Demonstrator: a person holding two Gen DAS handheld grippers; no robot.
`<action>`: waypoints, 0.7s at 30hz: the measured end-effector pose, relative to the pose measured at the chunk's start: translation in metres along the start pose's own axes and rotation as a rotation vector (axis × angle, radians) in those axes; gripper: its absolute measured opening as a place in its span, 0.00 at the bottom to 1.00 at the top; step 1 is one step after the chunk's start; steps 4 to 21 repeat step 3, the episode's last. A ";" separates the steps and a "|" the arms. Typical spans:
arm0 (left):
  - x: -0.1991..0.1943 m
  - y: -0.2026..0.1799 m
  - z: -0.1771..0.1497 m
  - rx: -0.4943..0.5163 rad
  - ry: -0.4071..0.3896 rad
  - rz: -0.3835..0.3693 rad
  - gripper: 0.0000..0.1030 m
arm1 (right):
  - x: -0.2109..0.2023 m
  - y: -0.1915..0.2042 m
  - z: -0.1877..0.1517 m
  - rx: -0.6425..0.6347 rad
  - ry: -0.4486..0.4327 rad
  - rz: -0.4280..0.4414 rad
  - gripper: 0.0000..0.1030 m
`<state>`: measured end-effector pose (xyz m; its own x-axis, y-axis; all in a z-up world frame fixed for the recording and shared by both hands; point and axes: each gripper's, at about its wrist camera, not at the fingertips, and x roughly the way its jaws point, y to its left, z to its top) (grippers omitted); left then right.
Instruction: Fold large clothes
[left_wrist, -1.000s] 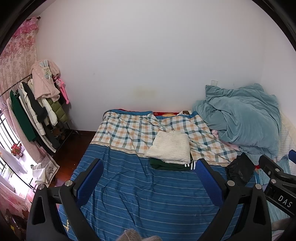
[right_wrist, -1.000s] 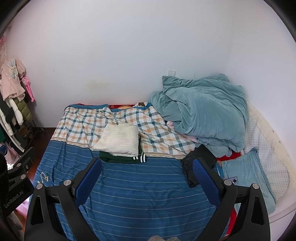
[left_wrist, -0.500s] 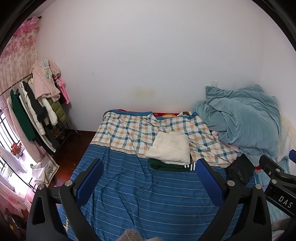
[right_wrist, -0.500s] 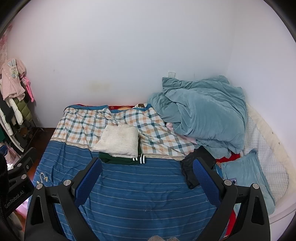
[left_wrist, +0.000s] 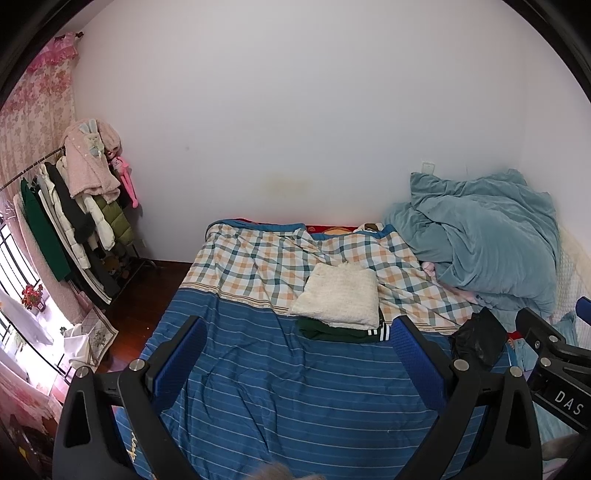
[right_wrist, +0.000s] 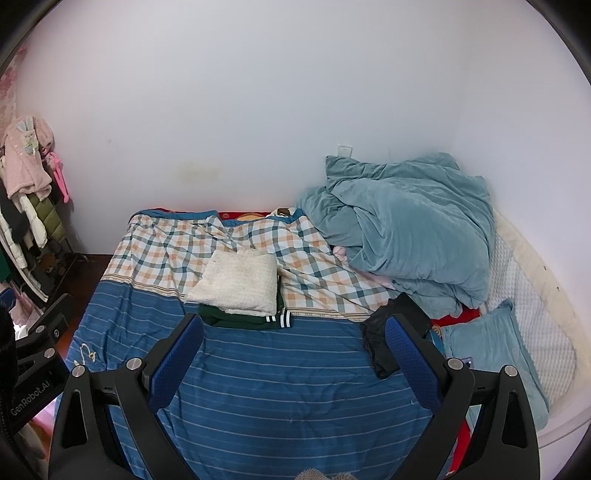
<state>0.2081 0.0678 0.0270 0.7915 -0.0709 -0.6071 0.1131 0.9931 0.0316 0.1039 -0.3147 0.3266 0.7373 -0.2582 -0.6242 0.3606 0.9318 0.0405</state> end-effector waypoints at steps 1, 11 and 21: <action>0.000 0.001 0.001 -0.002 0.001 0.000 0.99 | 0.000 0.000 0.000 -0.002 0.000 -0.002 0.97; 0.000 0.001 0.002 -0.005 0.002 0.000 0.99 | -0.001 0.000 -0.001 0.001 0.001 0.000 0.97; 0.000 0.001 0.002 -0.005 0.002 0.000 0.99 | -0.001 0.000 -0.001 0.001 0.001 0.000 0.97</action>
